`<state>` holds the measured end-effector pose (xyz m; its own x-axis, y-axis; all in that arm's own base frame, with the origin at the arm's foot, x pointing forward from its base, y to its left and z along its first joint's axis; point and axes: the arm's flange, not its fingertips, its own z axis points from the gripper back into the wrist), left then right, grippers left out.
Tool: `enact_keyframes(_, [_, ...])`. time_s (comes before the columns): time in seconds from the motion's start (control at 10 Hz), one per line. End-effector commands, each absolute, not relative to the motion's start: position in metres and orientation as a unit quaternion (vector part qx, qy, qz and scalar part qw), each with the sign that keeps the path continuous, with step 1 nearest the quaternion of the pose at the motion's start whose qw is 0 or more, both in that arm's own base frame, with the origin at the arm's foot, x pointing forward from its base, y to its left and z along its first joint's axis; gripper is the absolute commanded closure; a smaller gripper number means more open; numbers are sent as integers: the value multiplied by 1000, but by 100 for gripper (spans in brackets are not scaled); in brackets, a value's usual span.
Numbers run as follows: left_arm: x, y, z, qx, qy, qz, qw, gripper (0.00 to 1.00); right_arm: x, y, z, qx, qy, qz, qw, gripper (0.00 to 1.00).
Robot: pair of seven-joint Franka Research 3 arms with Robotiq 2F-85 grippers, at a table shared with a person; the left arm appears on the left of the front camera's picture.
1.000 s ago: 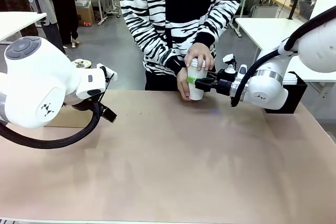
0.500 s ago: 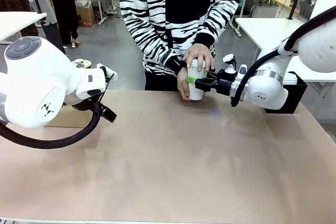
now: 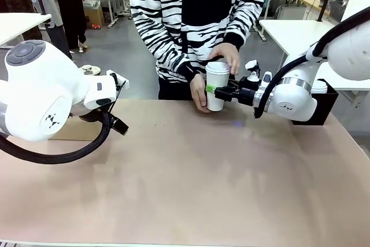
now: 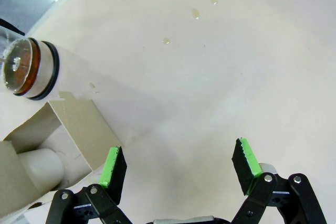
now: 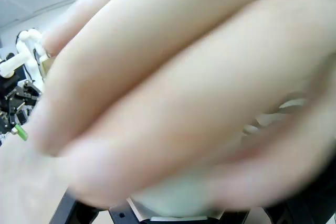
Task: Pour a drink into a cup and package it in a carrier.
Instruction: When a person places the Paper Cup Lid on the 600 ml Paper Cup , lift the 600 ml Paper Cup.
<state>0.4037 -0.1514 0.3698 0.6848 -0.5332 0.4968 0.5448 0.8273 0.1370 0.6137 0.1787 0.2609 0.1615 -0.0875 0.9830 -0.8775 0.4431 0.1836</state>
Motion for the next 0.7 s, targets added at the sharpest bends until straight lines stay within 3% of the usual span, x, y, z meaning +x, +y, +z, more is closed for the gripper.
enact_keyframes(0.0, [403, -152, 370, -12, -268, -294, 917, 0, 614, 181, 265, 423, -570, 310, 633, 19])
enact_keyframes(0.6, [403, -152, 370, -12, -268, -294, 917, 0, 614, 181, 265, 423, -570, 310, 633, 19])
